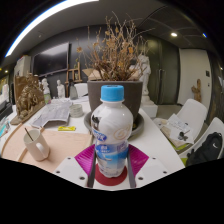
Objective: Pour water
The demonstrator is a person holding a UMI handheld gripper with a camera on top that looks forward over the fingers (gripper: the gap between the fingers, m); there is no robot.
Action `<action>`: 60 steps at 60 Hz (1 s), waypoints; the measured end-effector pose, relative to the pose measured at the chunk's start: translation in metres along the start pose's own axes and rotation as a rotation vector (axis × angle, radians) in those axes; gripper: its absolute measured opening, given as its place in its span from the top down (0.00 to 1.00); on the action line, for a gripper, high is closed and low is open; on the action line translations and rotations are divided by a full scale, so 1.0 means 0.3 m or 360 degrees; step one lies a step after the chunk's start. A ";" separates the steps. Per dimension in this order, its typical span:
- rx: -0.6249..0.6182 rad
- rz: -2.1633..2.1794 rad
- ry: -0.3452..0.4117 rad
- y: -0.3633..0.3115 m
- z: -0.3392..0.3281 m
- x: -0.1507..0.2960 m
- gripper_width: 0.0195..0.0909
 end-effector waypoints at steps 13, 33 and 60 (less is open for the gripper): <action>-0.0057 0.0116 -0.0128 -0.004 -0.093 0.030 0.10; -0.0172 0.0097 -0.0200 -0.297 -0.610 0.178 0.08; -0.0288 0.0047 -0.0170 -0.700 -1.192 0.159 0.08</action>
Point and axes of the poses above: the point between the fingertips, and its own axes, seen from behind it with the camera up: y to the right, x up, z forward, the way the camera looks, the point moved 10 cm from there along -z, backward, against the way the camera looks, and after that the axes turned 9 degrees about x, right-handed, at the moved point
